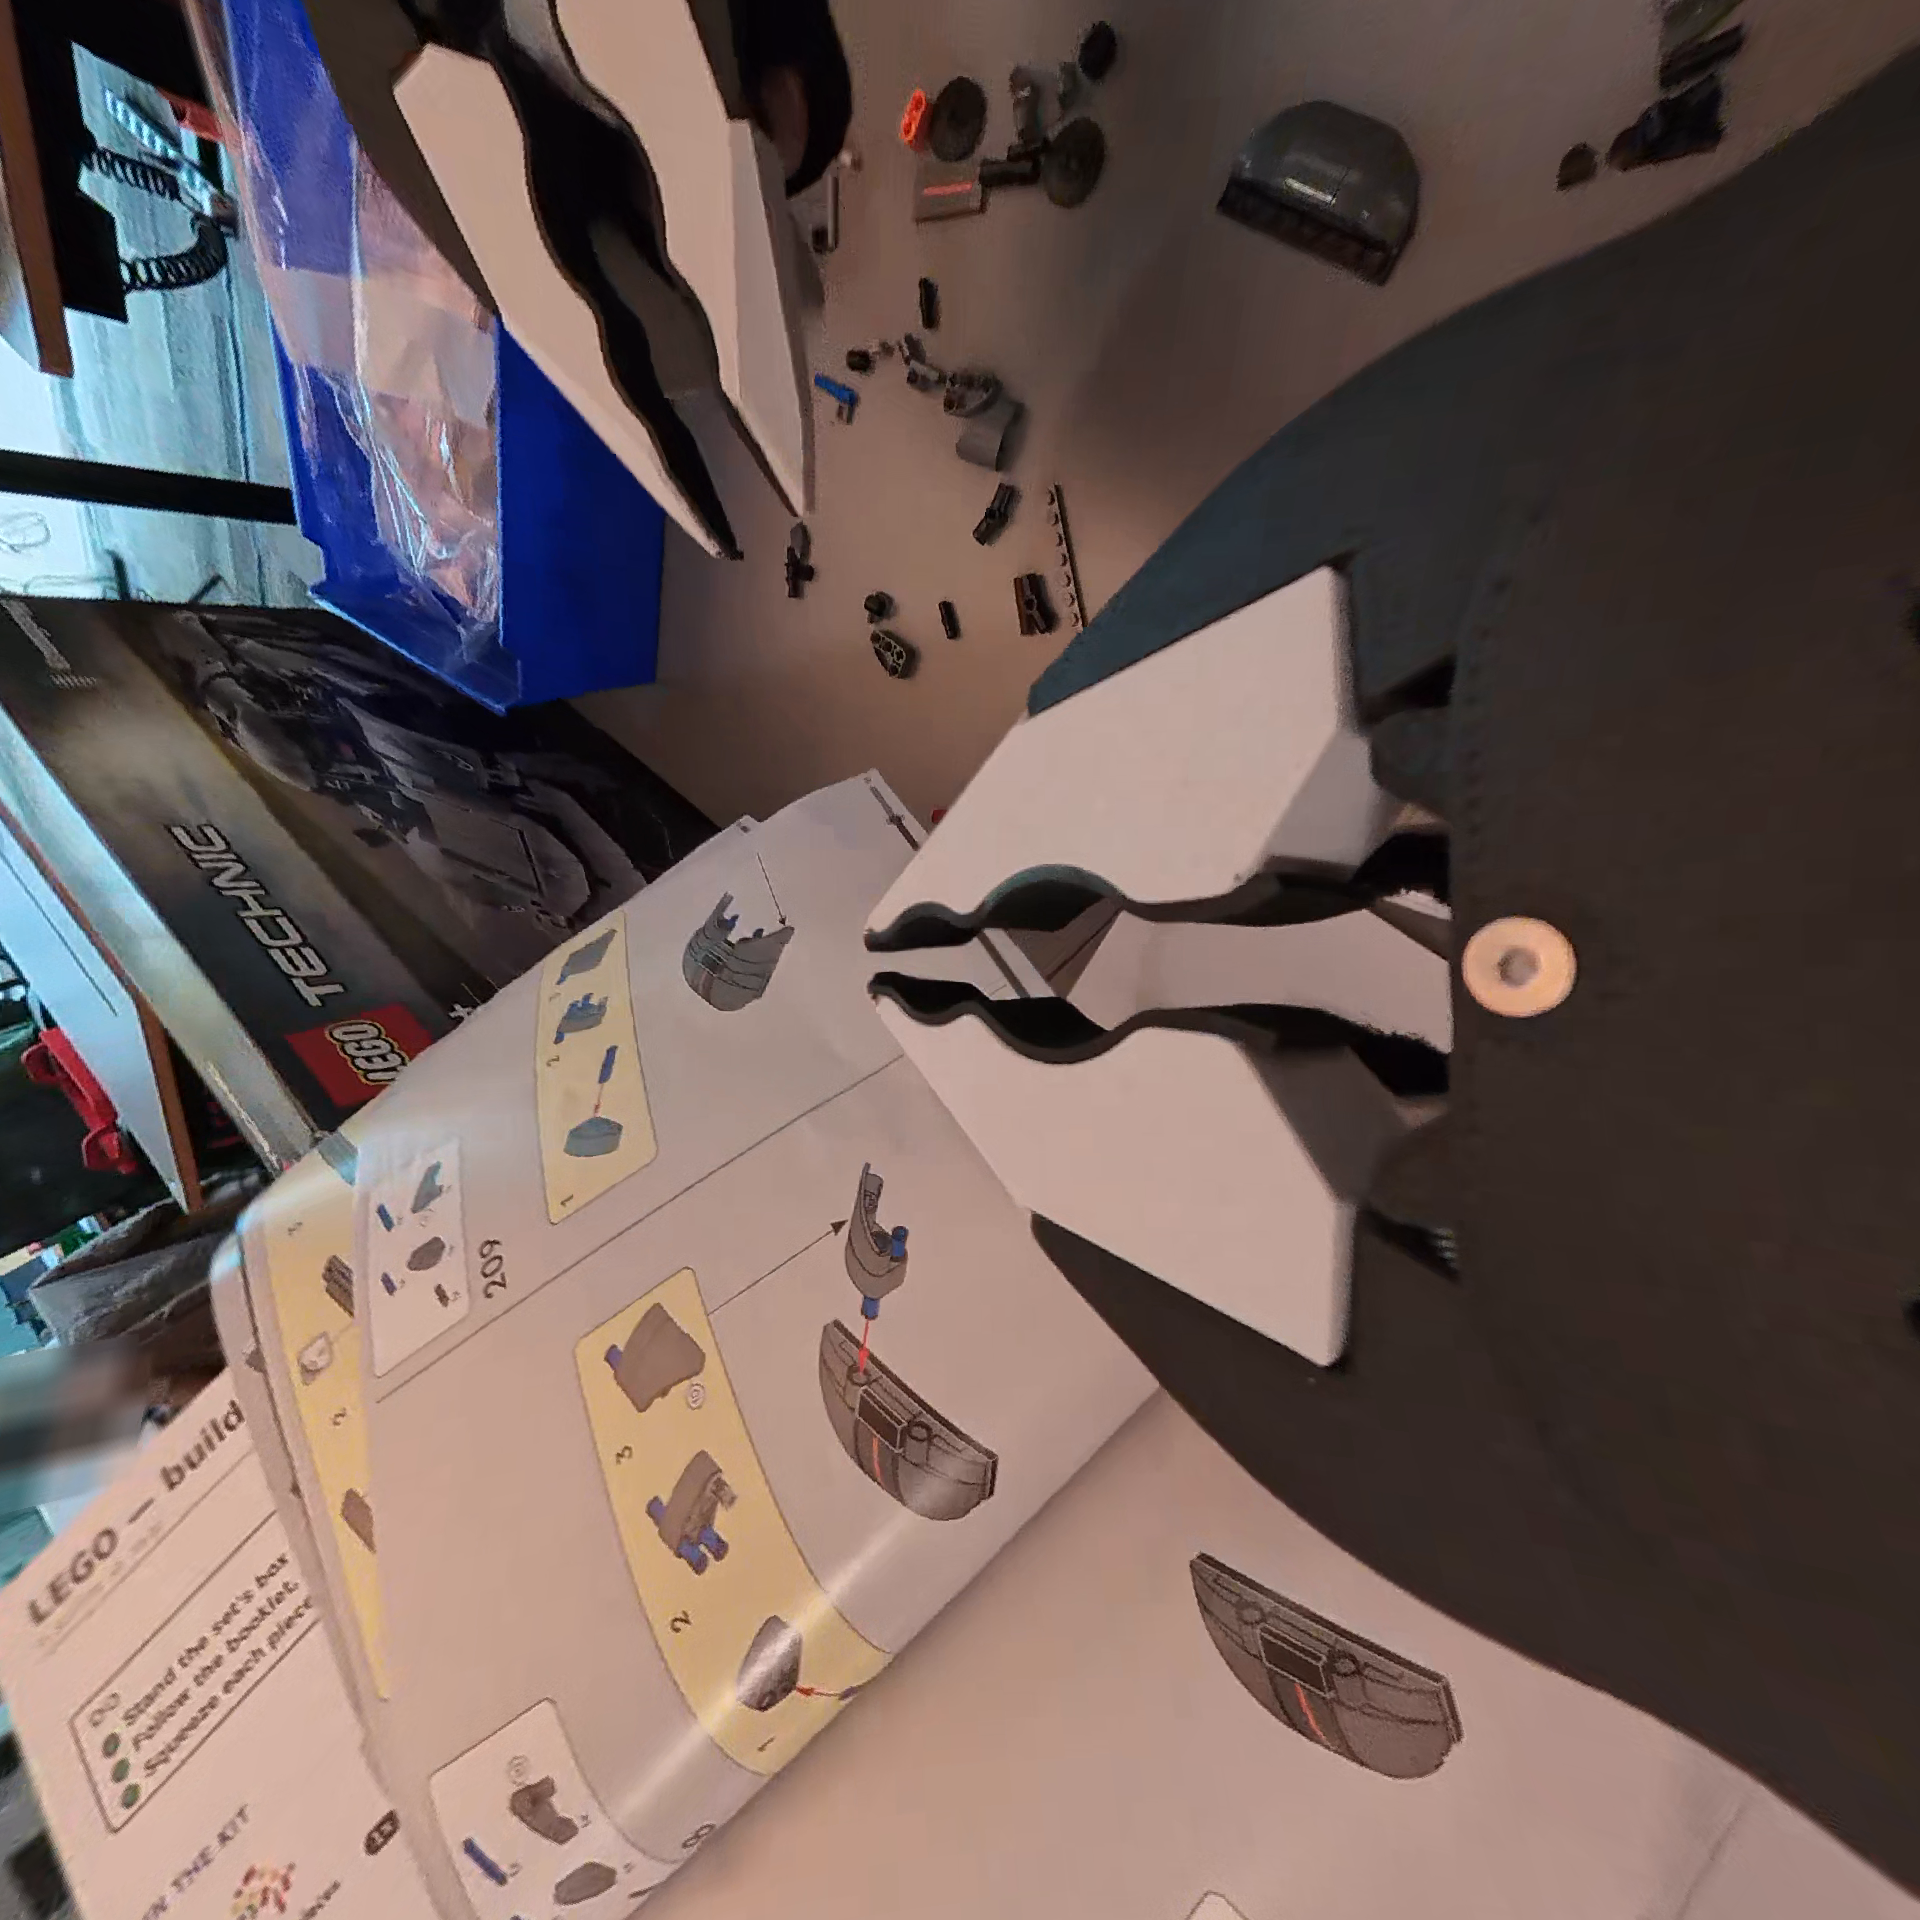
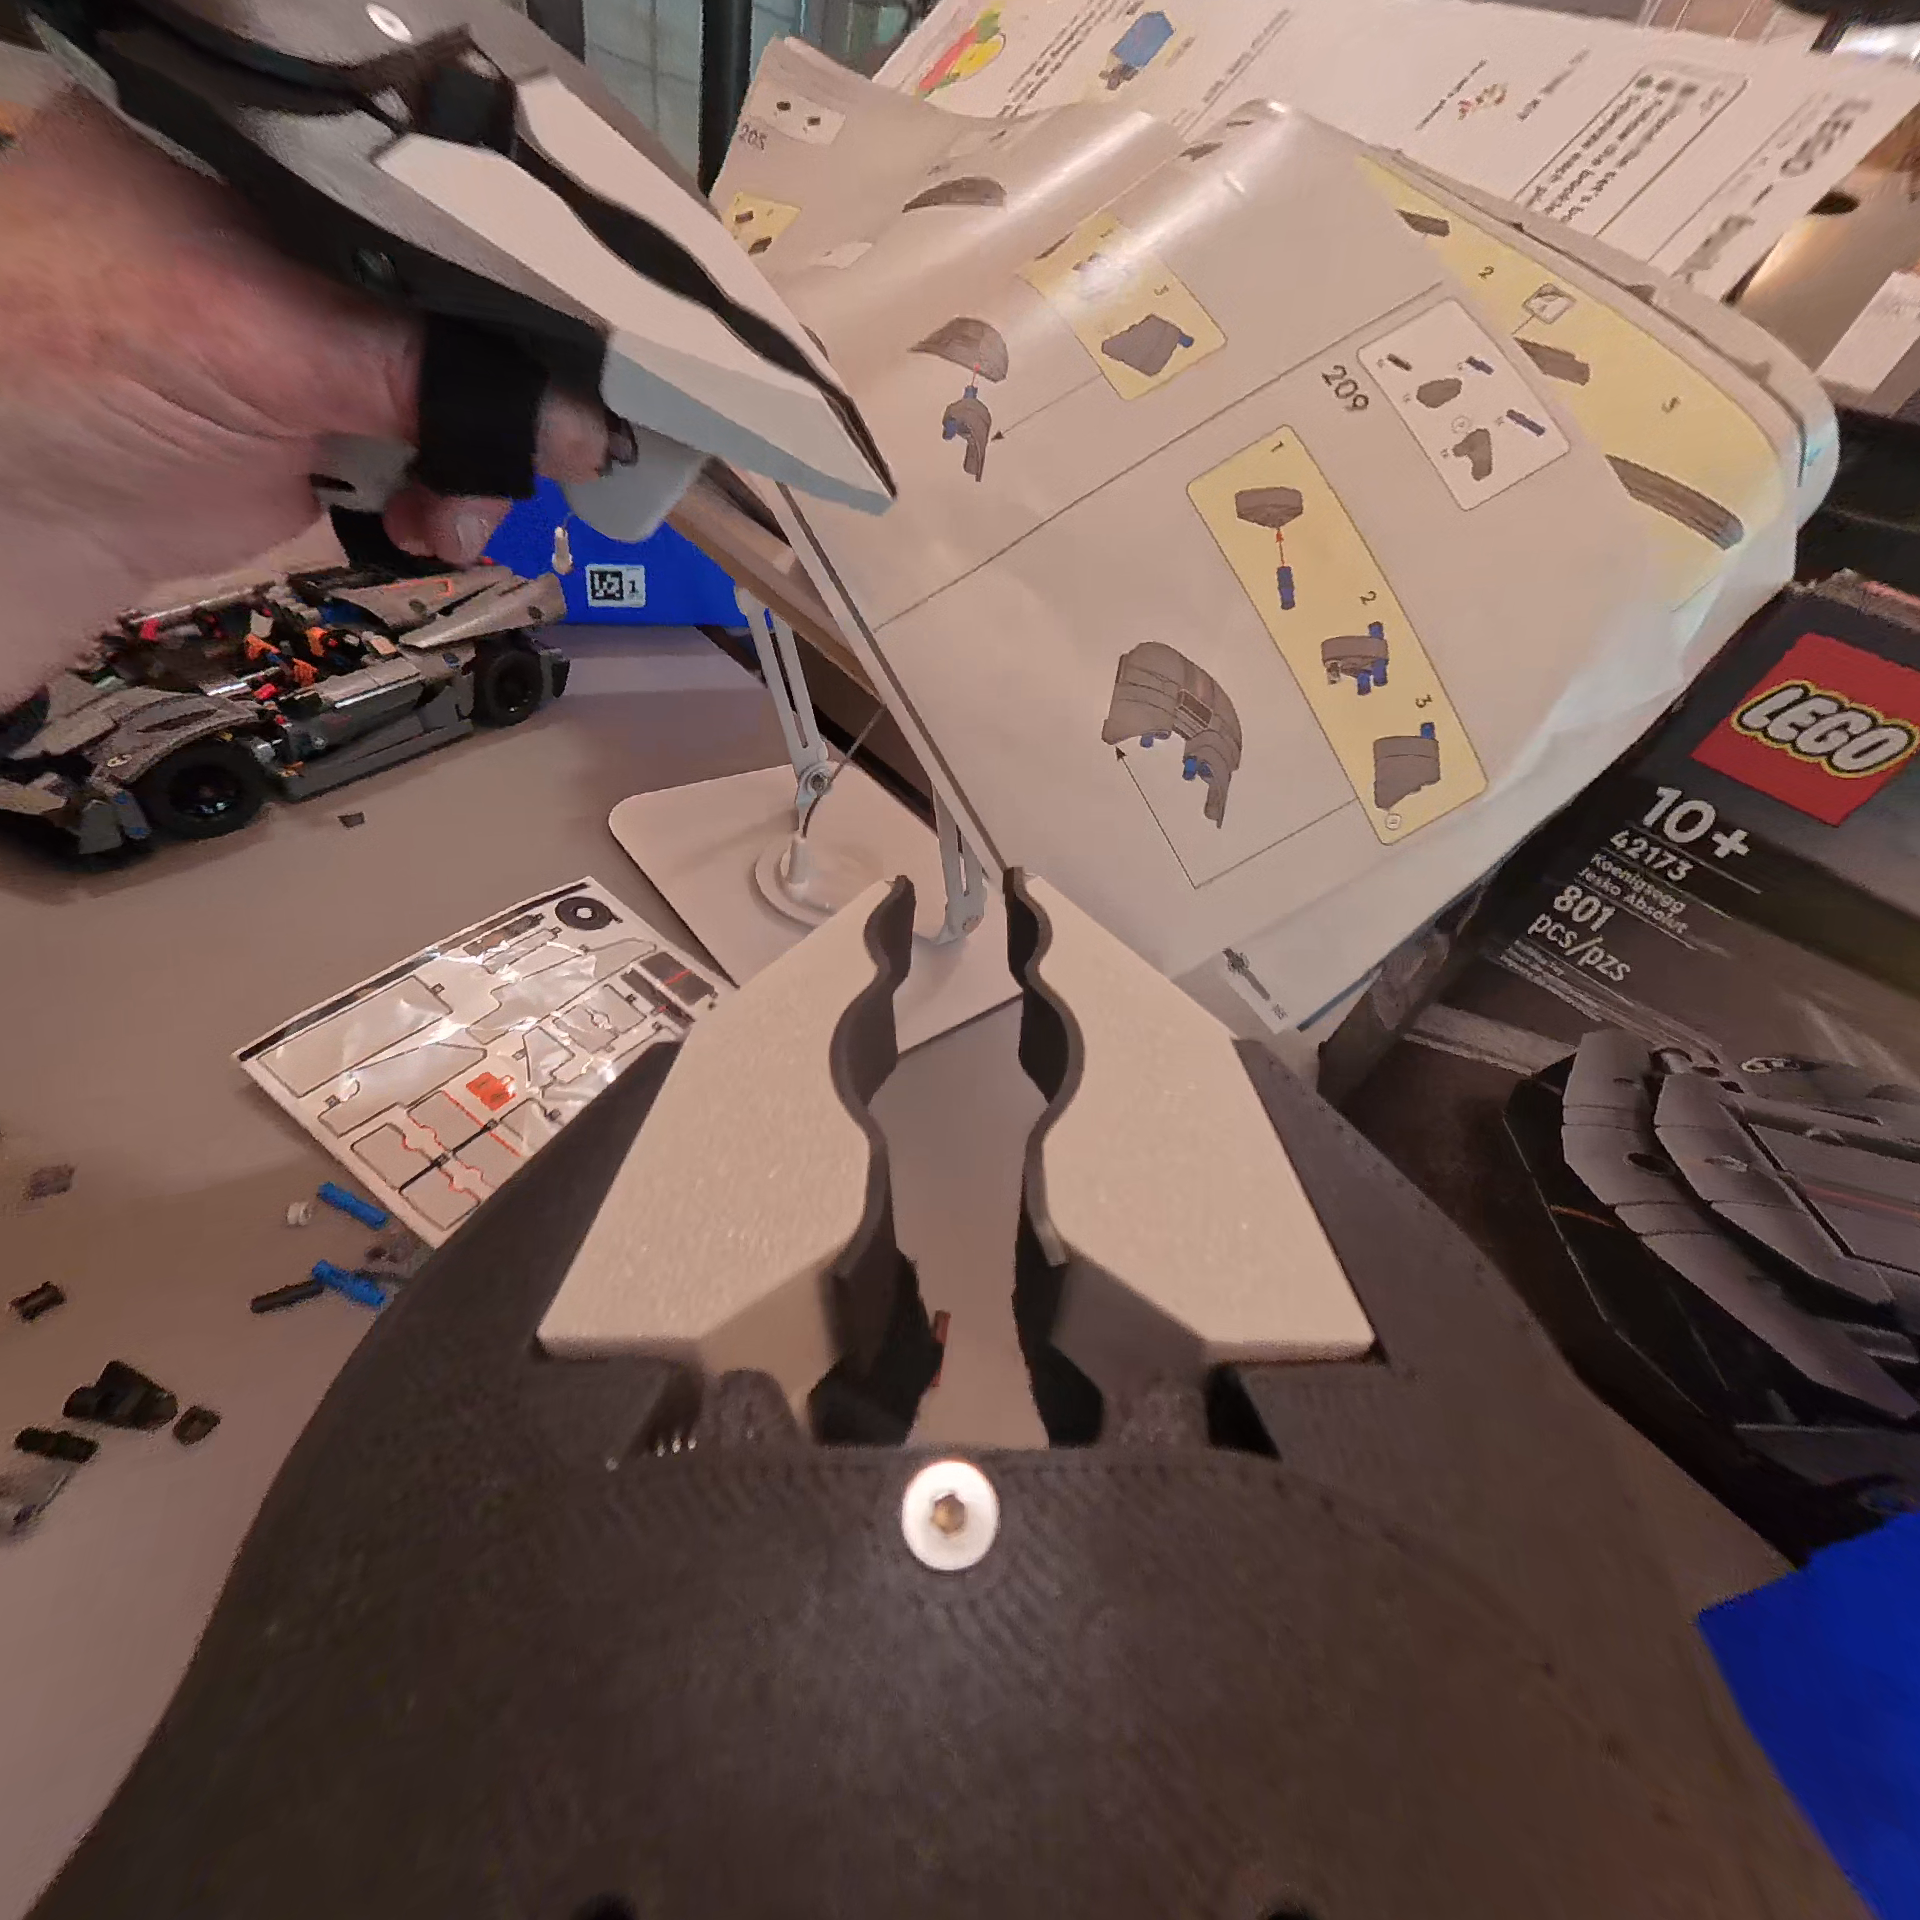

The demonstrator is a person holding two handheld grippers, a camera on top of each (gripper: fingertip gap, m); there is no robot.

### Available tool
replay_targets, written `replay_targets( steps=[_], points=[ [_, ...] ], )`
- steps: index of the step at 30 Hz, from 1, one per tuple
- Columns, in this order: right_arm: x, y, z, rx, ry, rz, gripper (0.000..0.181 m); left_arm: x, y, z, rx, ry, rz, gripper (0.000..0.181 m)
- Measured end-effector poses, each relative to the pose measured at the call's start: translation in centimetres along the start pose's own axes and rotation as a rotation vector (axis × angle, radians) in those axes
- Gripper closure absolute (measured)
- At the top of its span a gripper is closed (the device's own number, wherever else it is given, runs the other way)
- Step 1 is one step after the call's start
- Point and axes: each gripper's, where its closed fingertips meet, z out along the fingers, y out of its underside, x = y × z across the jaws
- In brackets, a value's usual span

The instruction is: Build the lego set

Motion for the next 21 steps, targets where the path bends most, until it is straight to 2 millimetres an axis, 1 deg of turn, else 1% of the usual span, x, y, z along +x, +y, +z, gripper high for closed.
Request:
replay_targets(
  steps=[2, 6, 8, 11, 14, 16, 17, 18, 21],
  points=[
    [0.6, 0.8, -0.6, -0.041, -0.005, 0.013, 0.165, 0.5, -0.6, -0.5, 0.015, 0.027, 0.012, 0.177],
    [1.0, 3.5, -2.1, -0.166, -0.086, 0.057, 0.165, 1.8, -0.9, -1.1, 0.0, 0.084, 0.063, 0.176],
    [1.2, 5.0, -2.9, -0.234, -0.119, 0.073, 0.164, 2.4, -0.9, -1.2, -0.02, 0.097, 0.099, 0.176],
    [2.0, 7.9, -3.8, -0.368, -0.094, 0.07, 0.163, 3.6, -0.8, -1.1, -0.041, 0.135, 0.143, 0.176],
    [2.0, 10.5, -4.3, -0.491, -0.104, 0.073, 0.163, 4.3, -0.5, -0.7, -0.068, 0.146, 0.178, 0.176],
    [1.4, 11.8, -4.4, -0.553, -0.133, 0.068, 0.162, 4.7, -0.2, -0.4, -0.084, 0.153, 0.194, 0.175],
    [1.5, 12.3, -4.4, -0.58, -0.123, 0.056, 0.16, 4.8, -0.1, -0.3, -0.089, 0.158, 0.198, 0.175],
    [2.0, 12.6, -4.3, -0.597, -0.088, 0.037, 0.158, 5.0, 0.0, -0.1, -0.092, 0.165, 0.201, 0.176],
    [4.0, 12.4, -4.5, -0.6, 0.023, 0.01, 0.16, 5.6, -0.2, 0.0, -0.09, 0.174, 0.215, 0.176]
  ],
)
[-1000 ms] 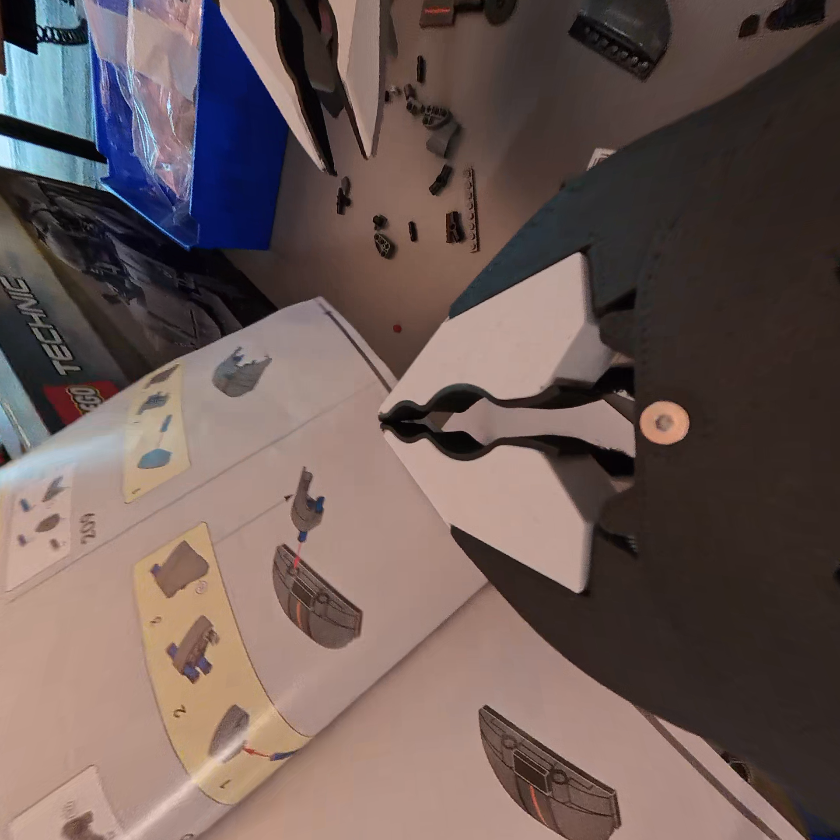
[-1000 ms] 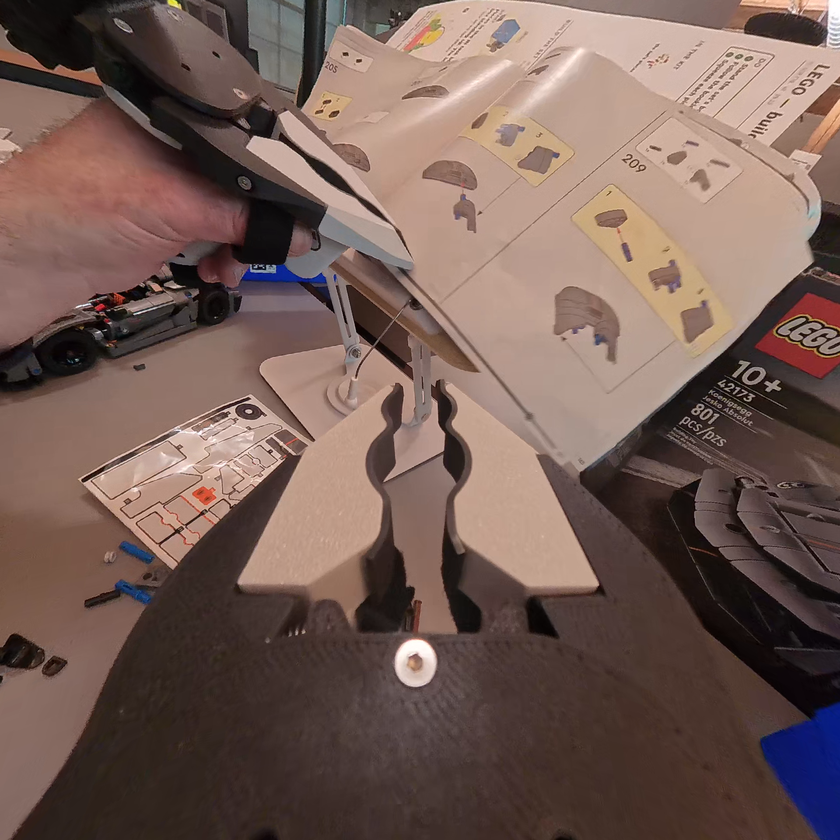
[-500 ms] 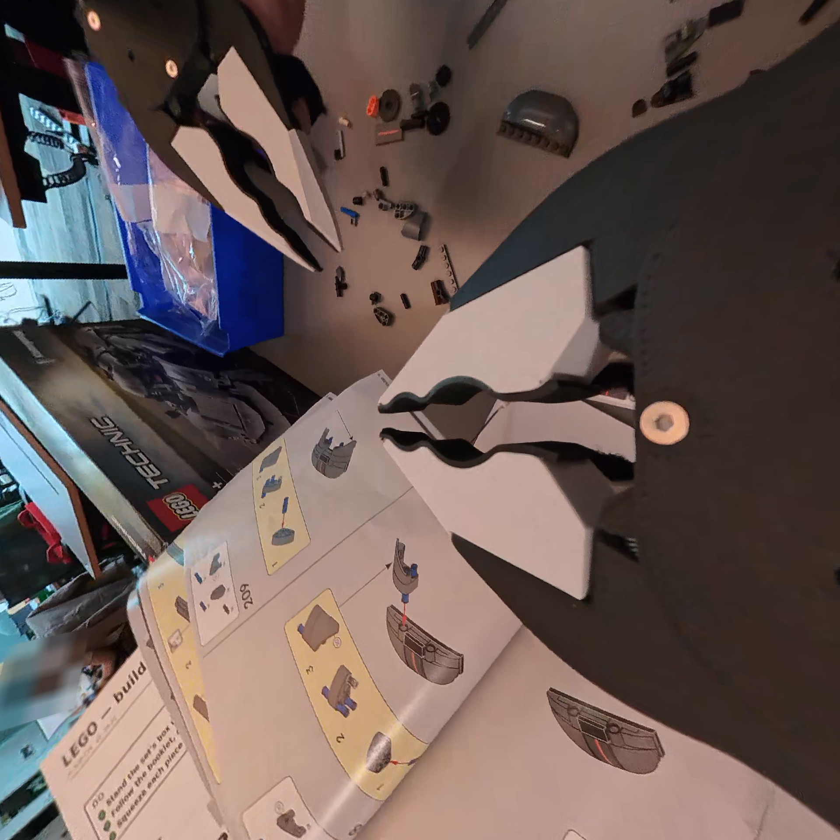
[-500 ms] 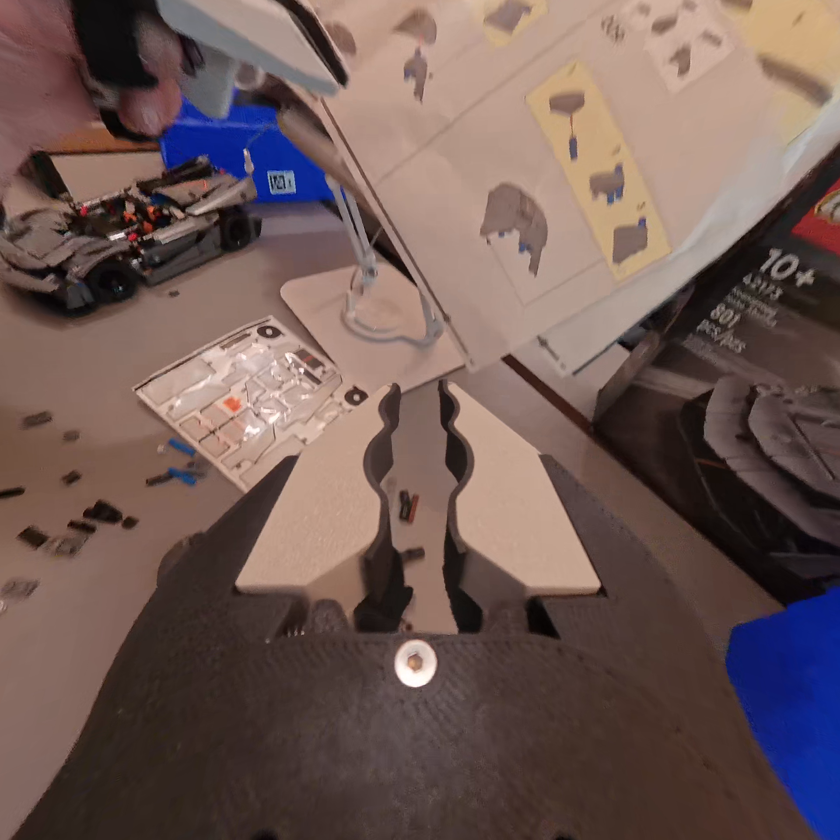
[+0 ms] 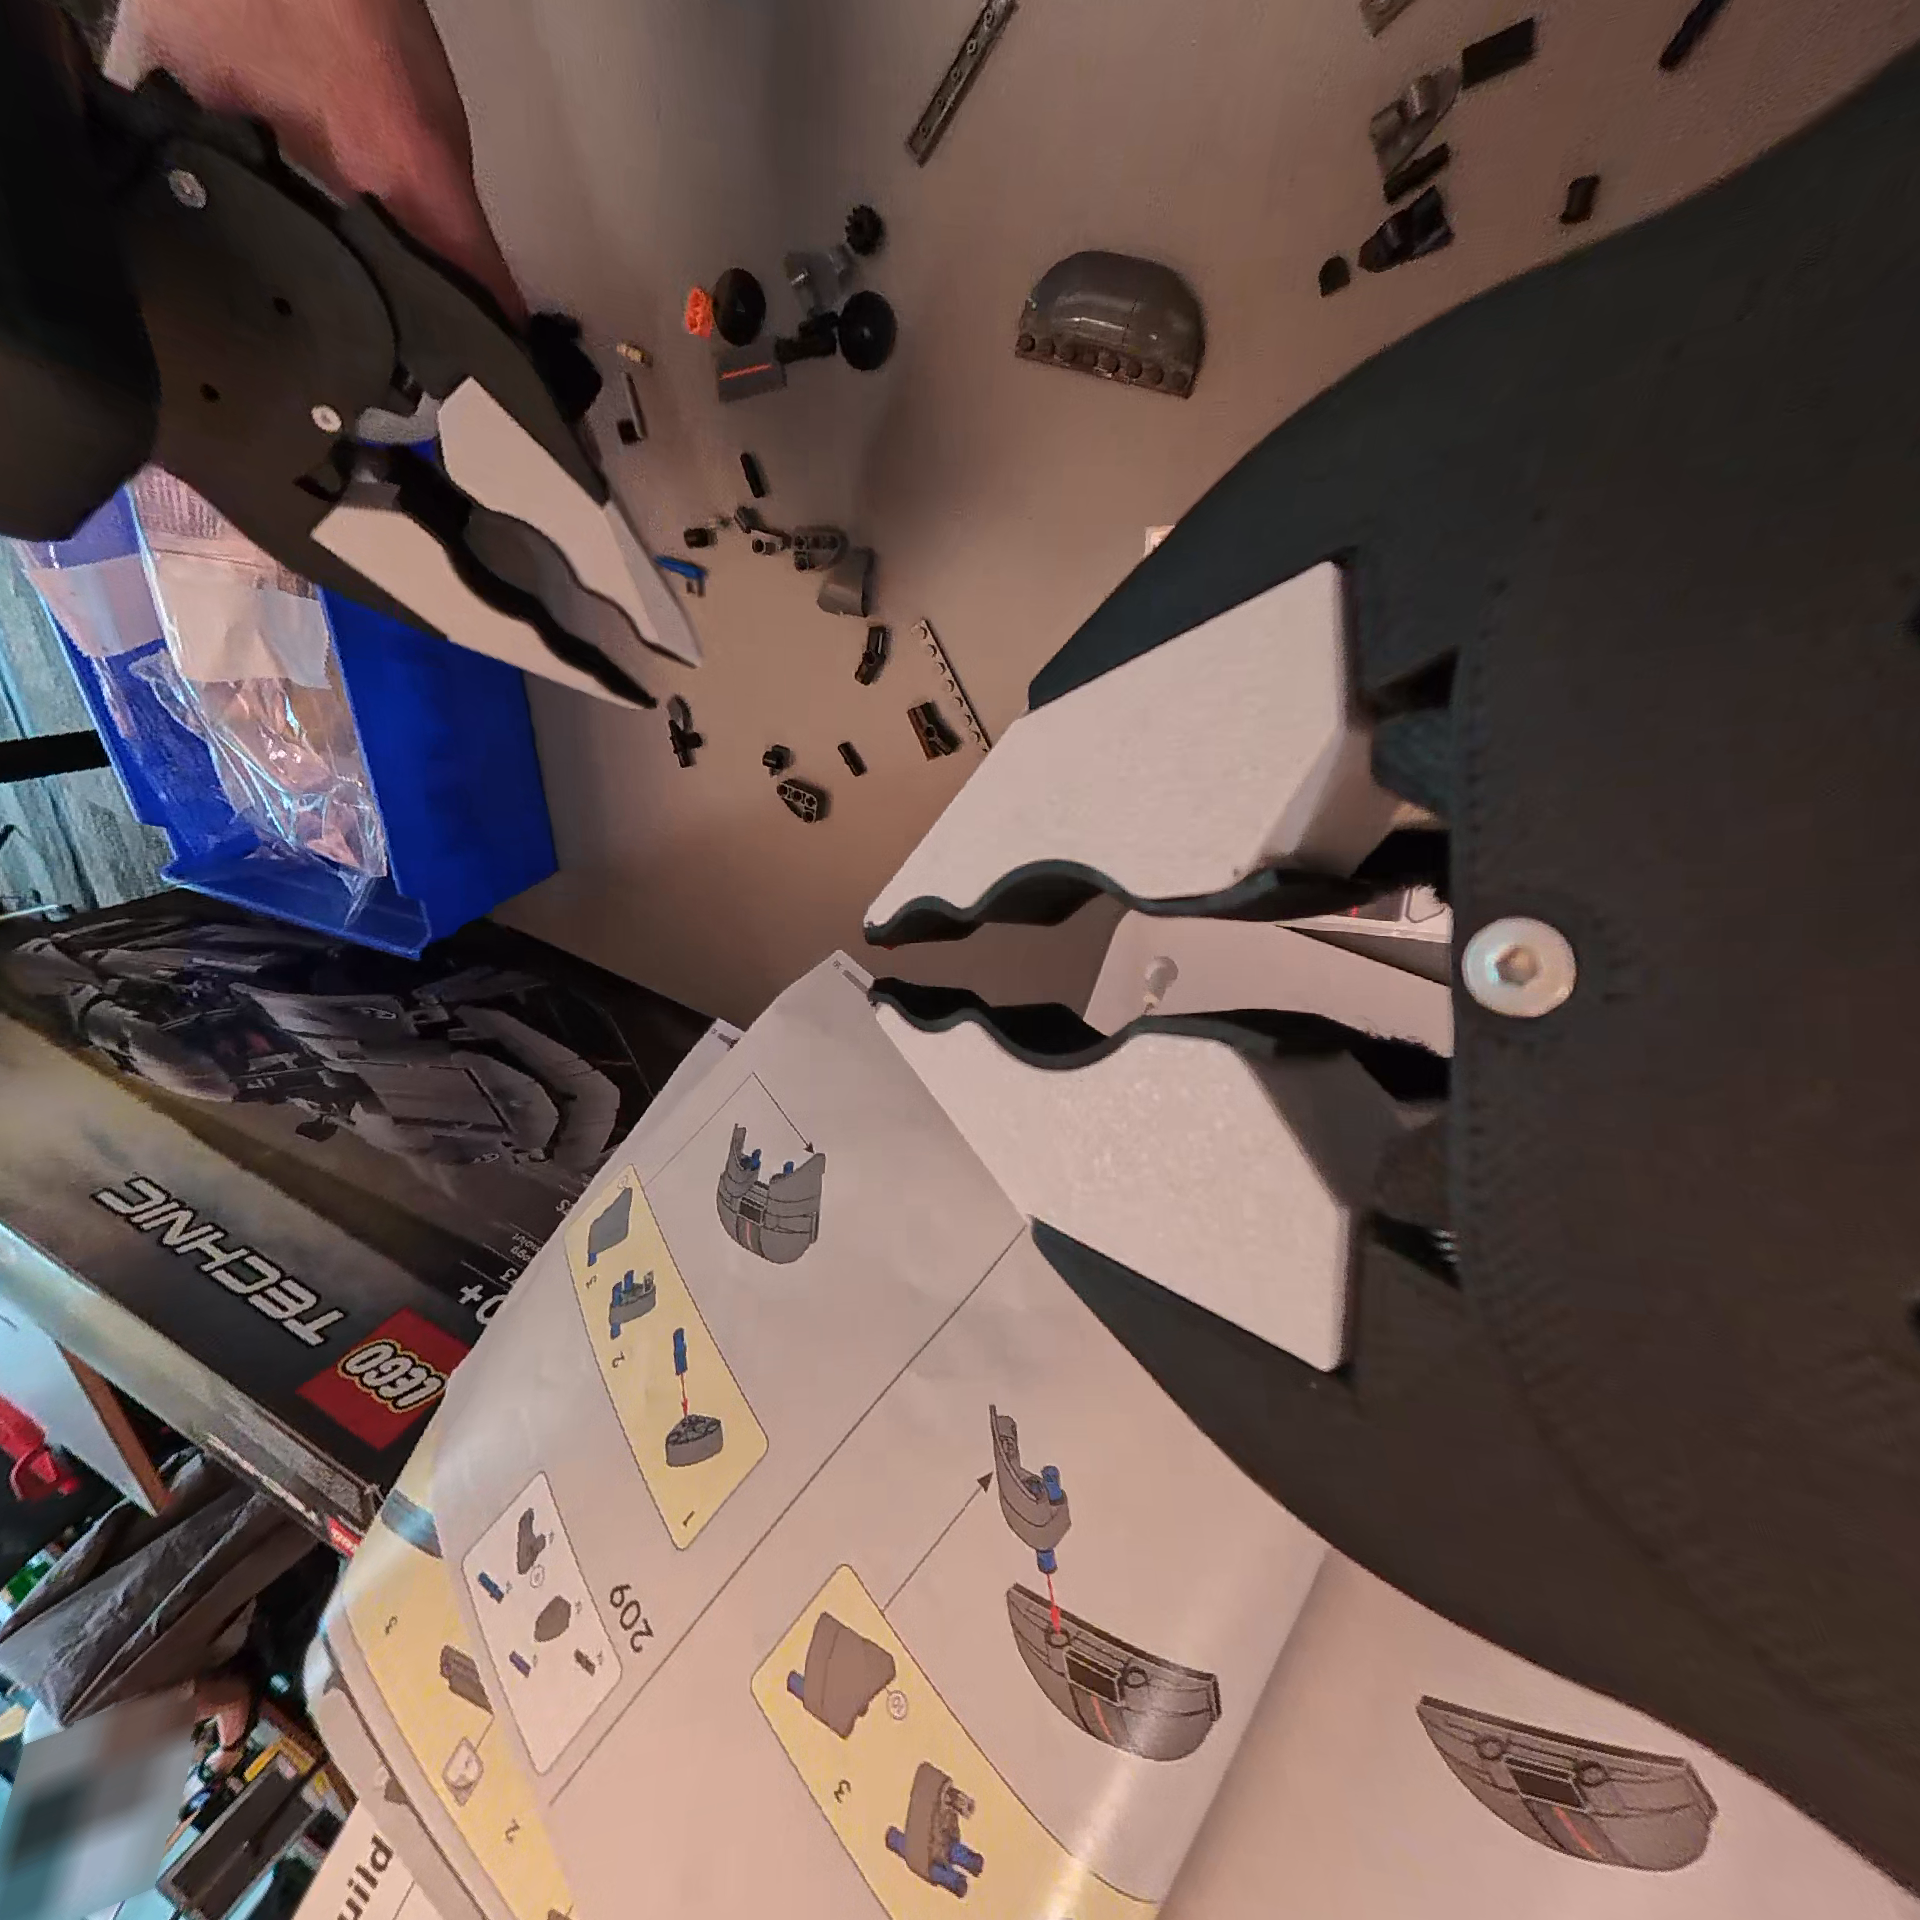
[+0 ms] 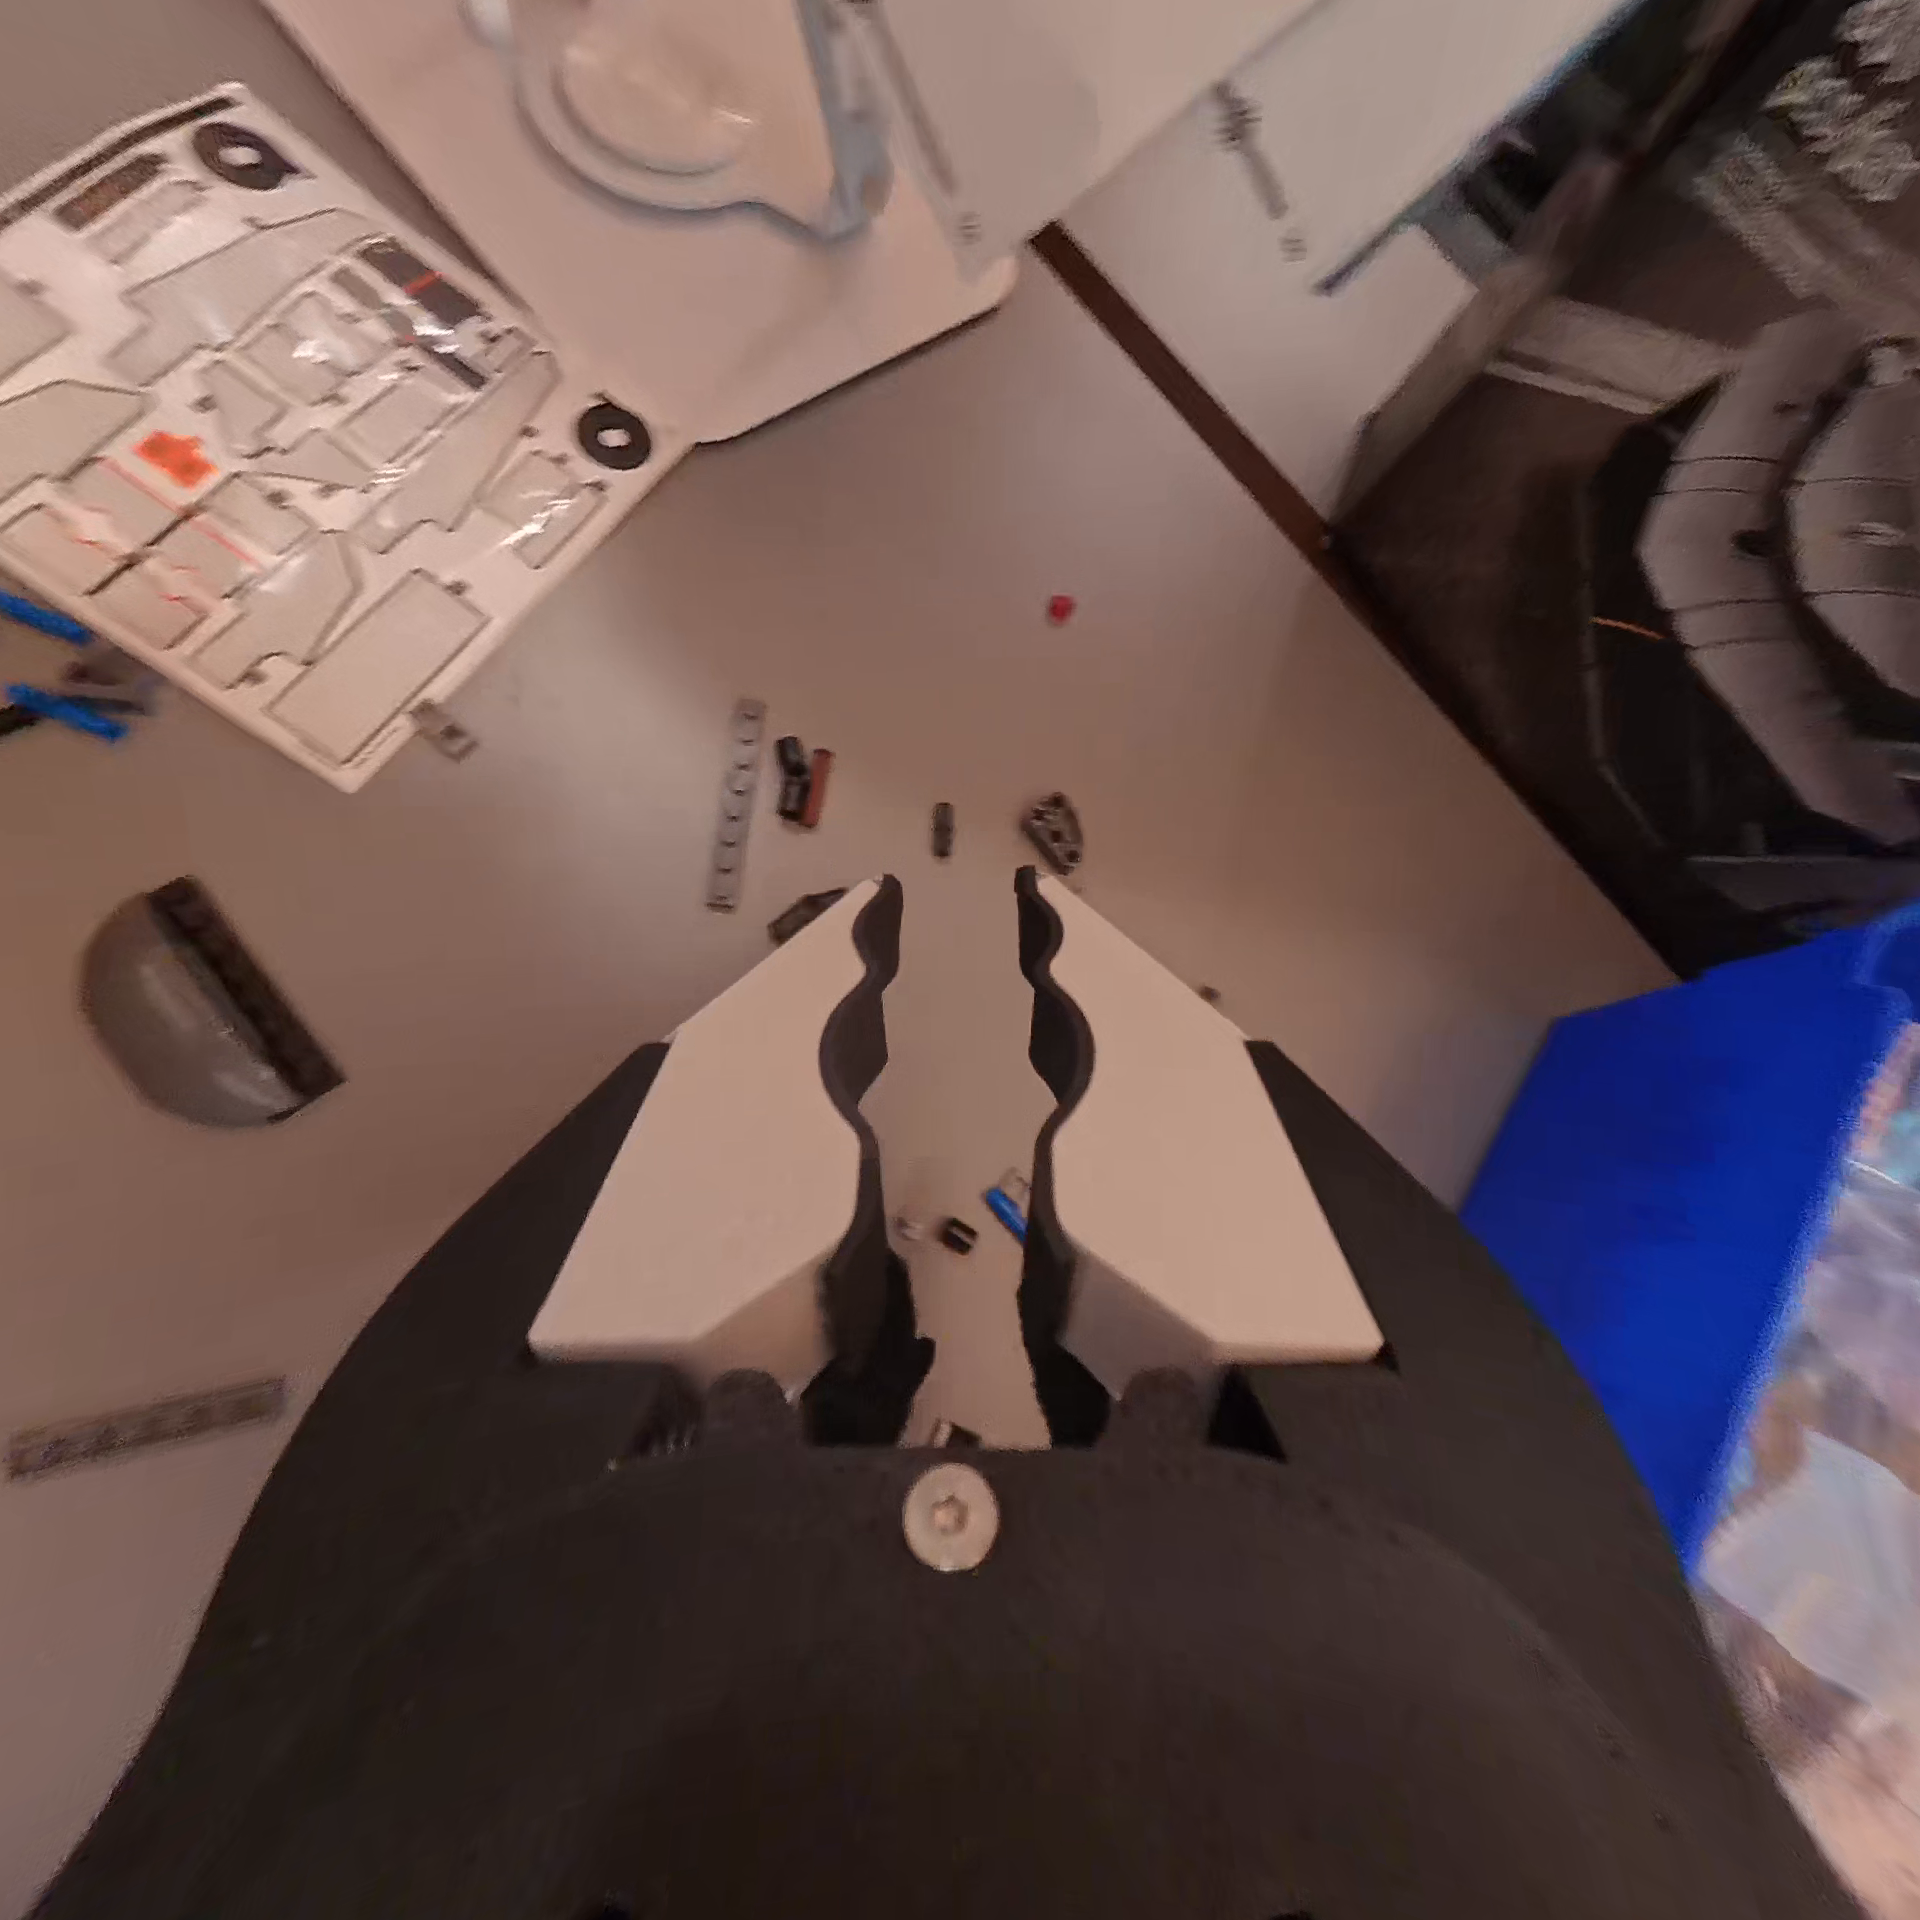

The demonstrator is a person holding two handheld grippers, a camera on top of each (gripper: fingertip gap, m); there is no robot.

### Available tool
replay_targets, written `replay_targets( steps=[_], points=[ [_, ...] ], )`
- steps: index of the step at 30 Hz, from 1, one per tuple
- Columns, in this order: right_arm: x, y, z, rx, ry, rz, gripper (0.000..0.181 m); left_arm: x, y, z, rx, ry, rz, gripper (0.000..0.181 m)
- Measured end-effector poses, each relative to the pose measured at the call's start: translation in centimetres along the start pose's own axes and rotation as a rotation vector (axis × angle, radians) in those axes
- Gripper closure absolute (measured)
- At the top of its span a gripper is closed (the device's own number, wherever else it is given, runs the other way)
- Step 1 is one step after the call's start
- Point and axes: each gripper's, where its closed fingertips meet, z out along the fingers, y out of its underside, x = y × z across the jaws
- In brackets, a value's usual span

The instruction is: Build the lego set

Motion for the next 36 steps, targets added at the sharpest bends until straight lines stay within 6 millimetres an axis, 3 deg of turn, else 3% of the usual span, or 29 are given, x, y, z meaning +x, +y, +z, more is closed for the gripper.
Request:
replay_targets(
  steps=[3, 8, 17, 24, 30, 34, 36],
  points=[
    [1.6, 1.0, -0.7, -0.039, 0.06, 0.02, 0.161, 0.3, -0.2, 0.0, -0.003, 0.006, 0.015, 0.175],
    [2.5, 3.5, -1.1, -0.17, 0.098, 0.018, 0.154, 0.6, 0.1, 0.2, -0.018, 0.016, 0.02, 0.174],
    [1.5, 4.1, -3.2, -0.216, 0.051, 0.028, 0.162, 2.2, 0.8, 1.1, -0.09, 0.076, 0.045, 0.175],
    [1.3, 3.4, -3.1, -0.147, 0.029, 0.013, 0.169, 5.8, 0.9, 2.3, -0.162, 0.172, 0.09, 0.174],
    [-0.1, 3.1, -1.8, -0.142, -0.017, -0.054, 0.17, 9.2, 5.3, 3.2, -0.36, 0.282, 0.101, 0.17],
    [-1.0, 3.1, -1.3, -0.143, -0.046, -0.085, 0.171, 11.0, 10.7, 2.8, -0.522, 0.374, 0.058, 0.17],
    [-1.3, 3.1, -1.2, -0.144, -0.051, -0.1, 0.171, 10.9, 13.2, 2.2, -0.574, 0.376, 0.019, 0.169]
  ],
)
